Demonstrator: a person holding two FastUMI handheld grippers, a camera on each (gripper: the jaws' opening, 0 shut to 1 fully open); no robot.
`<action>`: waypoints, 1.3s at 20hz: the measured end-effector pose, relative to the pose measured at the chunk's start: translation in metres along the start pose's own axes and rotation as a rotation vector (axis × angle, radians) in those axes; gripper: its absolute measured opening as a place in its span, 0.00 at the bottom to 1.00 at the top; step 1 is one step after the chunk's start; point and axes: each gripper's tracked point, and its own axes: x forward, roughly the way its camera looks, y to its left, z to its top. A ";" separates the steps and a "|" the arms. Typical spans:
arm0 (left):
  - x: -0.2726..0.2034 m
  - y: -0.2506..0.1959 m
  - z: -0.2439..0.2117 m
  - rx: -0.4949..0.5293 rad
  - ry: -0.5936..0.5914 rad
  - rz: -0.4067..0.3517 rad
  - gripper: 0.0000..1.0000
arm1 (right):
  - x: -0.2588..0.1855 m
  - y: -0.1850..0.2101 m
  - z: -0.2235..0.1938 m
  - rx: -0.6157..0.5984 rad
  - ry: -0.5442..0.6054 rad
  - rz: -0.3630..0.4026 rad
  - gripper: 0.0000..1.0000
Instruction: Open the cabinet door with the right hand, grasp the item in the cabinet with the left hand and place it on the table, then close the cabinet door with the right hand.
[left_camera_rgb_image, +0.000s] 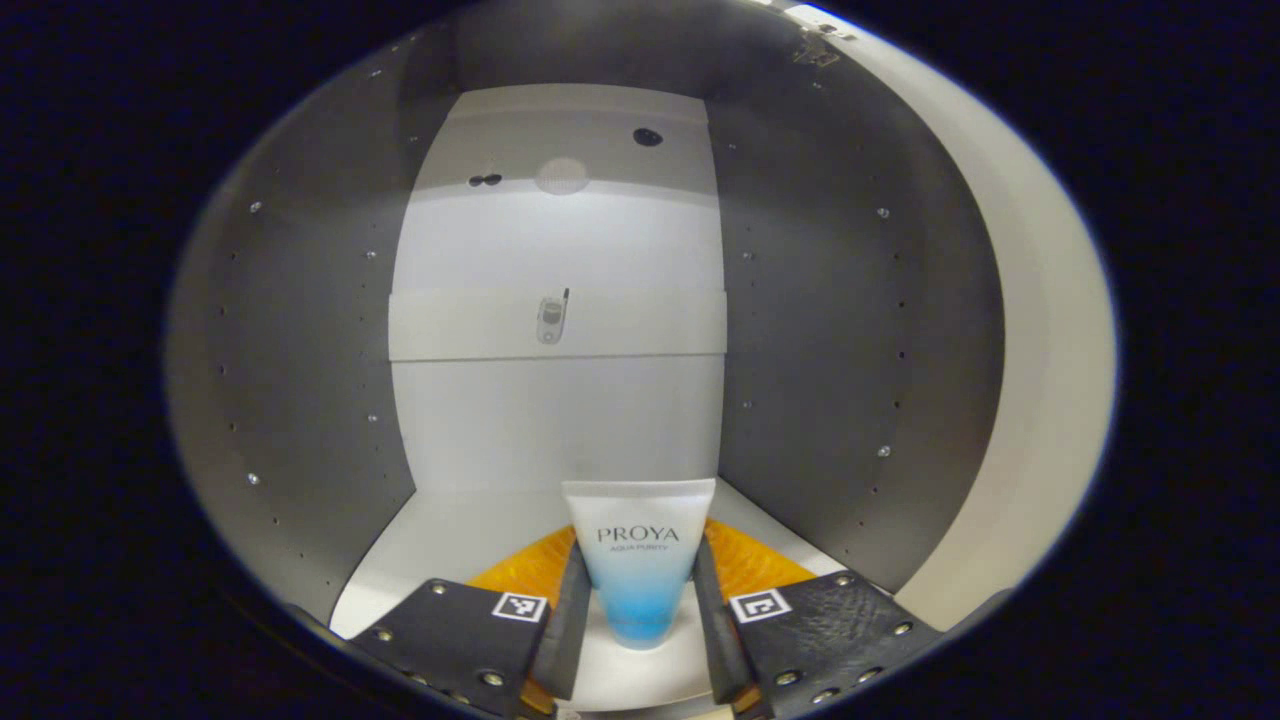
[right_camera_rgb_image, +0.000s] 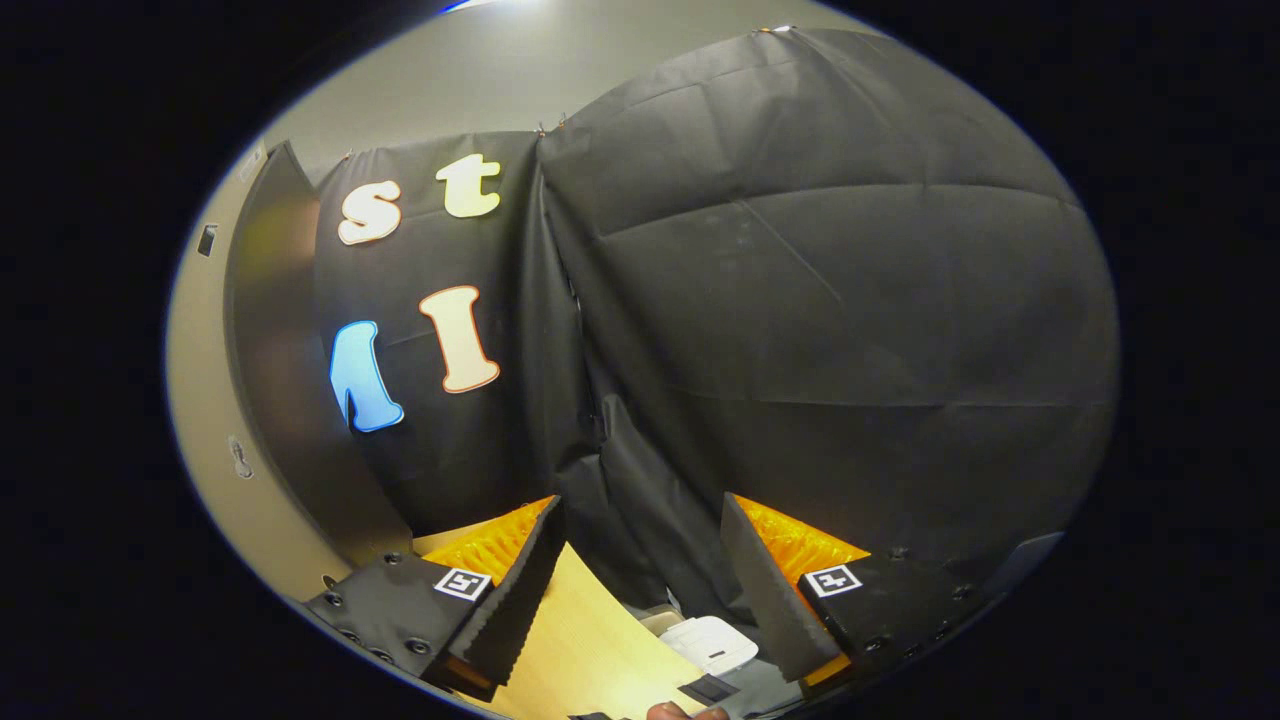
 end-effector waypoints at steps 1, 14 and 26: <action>0.000 -0.001 -0.001 -0.007 -0.001 -0.011 0.52 | 0.002 0.002 0.000 -0.004 0.000 0.005 0.92; -0.060 0.006 0.029 0.010 -0.076 -0.074 0.48 | -0.023 0.005 -0.013 0.012 0.014 0.003 0.98; -0.190 0.072 -0.014 0.073 -0.073 -0.075 0.48 | -0.102 0.020 -0.020 0.028 -0.022 -0.006 0.92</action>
